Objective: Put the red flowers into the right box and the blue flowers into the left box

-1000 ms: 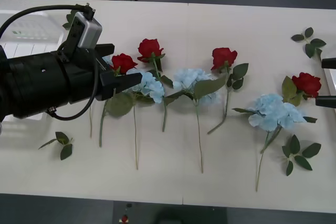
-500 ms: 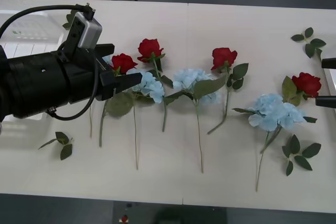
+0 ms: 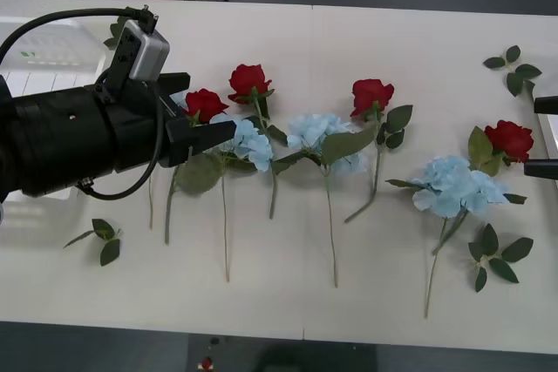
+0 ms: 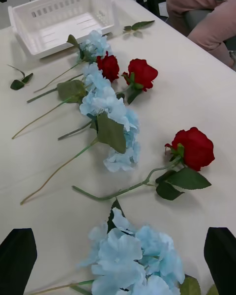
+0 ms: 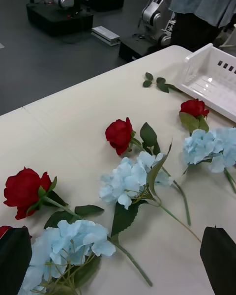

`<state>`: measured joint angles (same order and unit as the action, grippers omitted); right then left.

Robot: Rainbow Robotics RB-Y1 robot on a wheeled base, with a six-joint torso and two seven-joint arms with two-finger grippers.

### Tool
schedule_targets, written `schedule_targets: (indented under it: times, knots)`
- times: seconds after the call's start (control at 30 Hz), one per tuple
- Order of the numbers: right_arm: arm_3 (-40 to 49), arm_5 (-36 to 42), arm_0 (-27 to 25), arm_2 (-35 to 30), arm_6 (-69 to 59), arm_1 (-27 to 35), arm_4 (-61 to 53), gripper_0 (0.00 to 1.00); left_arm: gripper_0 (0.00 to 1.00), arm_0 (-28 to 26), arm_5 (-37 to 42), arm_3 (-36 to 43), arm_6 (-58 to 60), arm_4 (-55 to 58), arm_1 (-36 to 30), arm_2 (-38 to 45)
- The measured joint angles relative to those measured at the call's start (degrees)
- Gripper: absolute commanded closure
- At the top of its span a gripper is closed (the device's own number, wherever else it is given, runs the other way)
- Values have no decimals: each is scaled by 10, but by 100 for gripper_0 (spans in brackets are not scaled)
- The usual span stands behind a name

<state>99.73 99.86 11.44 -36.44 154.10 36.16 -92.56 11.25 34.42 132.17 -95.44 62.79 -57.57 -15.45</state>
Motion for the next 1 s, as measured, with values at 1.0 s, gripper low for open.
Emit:
schedule_targets:
  times: [1.0]
  knots:
    - [0,0,0,0,0,0,0,0,0,0,0,0,0,0,0,0]
